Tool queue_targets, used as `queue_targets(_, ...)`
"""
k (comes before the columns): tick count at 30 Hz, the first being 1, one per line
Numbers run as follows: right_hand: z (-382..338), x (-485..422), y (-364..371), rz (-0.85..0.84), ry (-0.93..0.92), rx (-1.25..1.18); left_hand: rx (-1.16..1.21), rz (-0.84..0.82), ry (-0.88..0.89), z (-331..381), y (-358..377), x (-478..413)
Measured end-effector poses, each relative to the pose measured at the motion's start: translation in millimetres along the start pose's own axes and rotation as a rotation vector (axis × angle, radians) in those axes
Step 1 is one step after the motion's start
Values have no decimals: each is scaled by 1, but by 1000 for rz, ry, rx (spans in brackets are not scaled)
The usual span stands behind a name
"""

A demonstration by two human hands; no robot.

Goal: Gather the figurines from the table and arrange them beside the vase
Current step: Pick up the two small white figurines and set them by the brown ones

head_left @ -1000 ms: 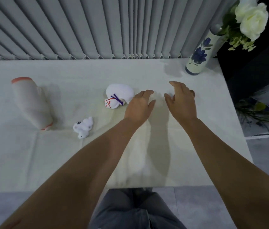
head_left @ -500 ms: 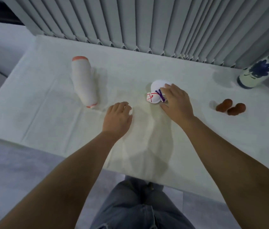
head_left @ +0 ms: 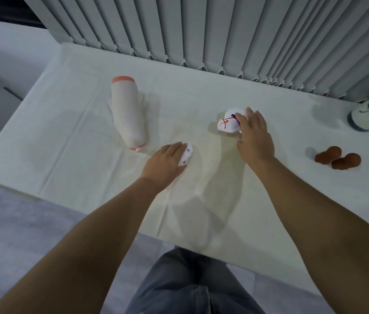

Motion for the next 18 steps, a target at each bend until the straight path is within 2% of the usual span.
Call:
queue_targets(4, 3, -13, -2, 37, 57, -5, 96, 28, -78, 2, -8, -11)
queue_targets(10, 10, -22, -15, 61, 155, -151, 196, -51, -249, 10, -19, -42)
queue_targets(18, 23, 0, -42, -221, 312, -579, 469, -61, -260, 40, -21, -76)
Point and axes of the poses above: each hand's wrist, its own x-axis away from the middle knuckle, its own y-axis out of the palm, z = x × y, the point moved 2 cm from there along -x, towards the middle knuckle, and after that the axes turned 4 degrees about -y, right-handed, at the moved point
